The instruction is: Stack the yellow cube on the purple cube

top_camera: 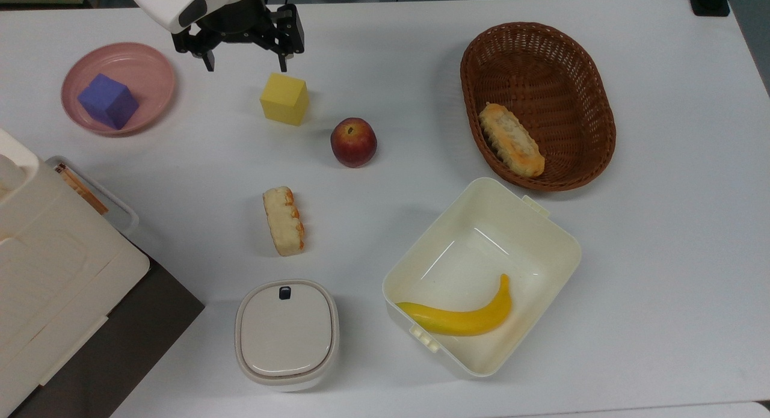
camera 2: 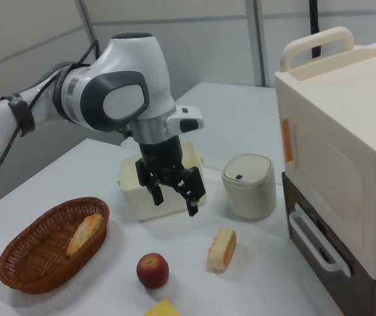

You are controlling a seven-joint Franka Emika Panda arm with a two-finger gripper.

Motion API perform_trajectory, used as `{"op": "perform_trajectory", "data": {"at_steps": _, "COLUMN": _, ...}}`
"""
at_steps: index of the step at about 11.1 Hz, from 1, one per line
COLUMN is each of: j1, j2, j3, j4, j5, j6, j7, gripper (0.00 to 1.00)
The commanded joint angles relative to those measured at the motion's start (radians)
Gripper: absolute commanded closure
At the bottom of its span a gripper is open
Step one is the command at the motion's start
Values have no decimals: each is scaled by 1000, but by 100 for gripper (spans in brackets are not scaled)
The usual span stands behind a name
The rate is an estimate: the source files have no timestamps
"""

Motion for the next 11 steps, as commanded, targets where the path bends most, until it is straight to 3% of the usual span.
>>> {"op": "perform_trajectory", "data": {"at_steps": 1, "j1": 11, "j2": -13, "j3": -13, "j4": -6, "j5": -16, "j6": 21, "j7": -11, "gripper": 0}}
{"op": "perform_trajectory", "data": {"at_steps": 11, "j1": 8, "j2": 1, "j3": -13, "j4": -12, "j5": -19, "j6": 102, "j7": -9, "gripper": 0}}
